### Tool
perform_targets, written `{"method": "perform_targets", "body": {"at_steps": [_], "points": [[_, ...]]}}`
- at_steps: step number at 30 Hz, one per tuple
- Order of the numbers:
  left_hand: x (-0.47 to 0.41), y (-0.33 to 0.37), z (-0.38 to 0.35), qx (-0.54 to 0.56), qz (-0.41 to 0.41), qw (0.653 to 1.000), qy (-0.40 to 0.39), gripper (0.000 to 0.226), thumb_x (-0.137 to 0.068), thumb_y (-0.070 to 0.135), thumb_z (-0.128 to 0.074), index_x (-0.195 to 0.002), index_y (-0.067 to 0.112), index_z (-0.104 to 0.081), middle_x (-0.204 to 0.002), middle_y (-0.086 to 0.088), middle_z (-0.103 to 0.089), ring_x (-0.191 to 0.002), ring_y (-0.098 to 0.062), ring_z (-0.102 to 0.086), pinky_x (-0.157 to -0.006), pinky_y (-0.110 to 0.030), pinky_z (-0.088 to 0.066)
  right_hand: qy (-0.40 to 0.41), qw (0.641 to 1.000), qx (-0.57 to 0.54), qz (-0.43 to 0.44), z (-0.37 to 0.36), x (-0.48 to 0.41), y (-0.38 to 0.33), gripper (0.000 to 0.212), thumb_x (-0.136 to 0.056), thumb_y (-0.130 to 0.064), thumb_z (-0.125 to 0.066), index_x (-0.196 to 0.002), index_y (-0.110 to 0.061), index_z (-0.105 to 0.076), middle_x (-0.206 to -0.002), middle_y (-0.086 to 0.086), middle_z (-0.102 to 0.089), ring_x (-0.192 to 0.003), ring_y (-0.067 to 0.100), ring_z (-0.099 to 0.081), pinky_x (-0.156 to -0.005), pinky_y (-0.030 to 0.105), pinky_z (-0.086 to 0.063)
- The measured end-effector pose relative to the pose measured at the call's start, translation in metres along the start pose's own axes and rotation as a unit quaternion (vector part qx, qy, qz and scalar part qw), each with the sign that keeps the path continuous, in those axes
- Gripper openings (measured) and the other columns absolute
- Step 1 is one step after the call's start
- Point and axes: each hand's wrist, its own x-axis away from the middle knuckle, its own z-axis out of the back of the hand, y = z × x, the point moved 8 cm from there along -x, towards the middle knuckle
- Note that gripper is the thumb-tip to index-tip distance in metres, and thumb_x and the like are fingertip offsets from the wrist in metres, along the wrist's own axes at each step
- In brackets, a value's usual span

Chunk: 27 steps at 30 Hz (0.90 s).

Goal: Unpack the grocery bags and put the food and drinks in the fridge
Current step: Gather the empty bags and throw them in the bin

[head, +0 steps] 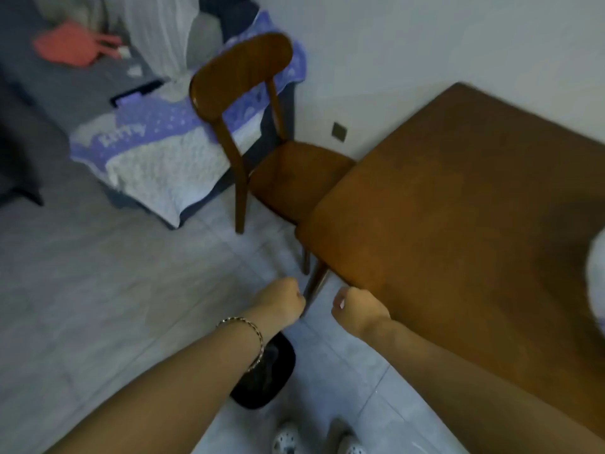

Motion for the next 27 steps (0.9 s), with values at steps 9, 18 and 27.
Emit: {"method": "perform_targets", "body": {"at_steps": [9, 18, 27], "points": [[0.063, 0.230, 0.000, -0.116, -0.186, 0.975, -0.028, 0.019, -0.098, 0.024, -0.045, -0.108, 0.016, -0.059, -0.093, -0.003, -0.062, -0.082, -0.019, -0.059, -0.072, -0.031, -0.048, 0.222, 0.970, -0.017, -0.094, 0.166, 0.135, 0.151, 0.043, -0.094, -0.040, -0.047, -0.129, -0.016, -0.052, -0.124, 0.004, -0.056, -0.111, 0.021, -0.057, -0.092, 0.032, -0.049], [0.084, 0.382, -0.118, -0.132, -0.215, 0.964, -0.087, 0.020, -0.096, 0.024, -0.046, -0.111, 0.019, -0.059, -0.100, 0.000, -0.062, -0.083, -0.014, -0.059, -0.074, -0.028, -0.050, 0.094, 0.933, 0.196, -0.288, 0.148, 0.194, 0.396, 0.075, -0.090, -0.048, -0.052, -0.149, -0.016, -0.019, -0.158, 0.013, -0.011, -0.146, 0.030, -0.009, -0.117, 0.052, -0.004], [0.101, 0.490, -0.155, -0.116, -0.311, 0.942, -0.051, 0.137, -0.062, 0.044, -0.084, -0.142, 0.037, 0.027, -0.151, 0.007, 0.033, -0.145, -0.025, 0.017, -0.117, -0.053, -0.013, 0.255, 0.951, -0.163, -0.062, 0.244, 0.234, 0.426, 0.024, -0.092, 0.000, -0.043, -0.094, -0.009, -0.065, -0.102, 0.014, -0.067, -0.095, 0.028, -0.062, -0.080, 0.030, -0.049]]}}
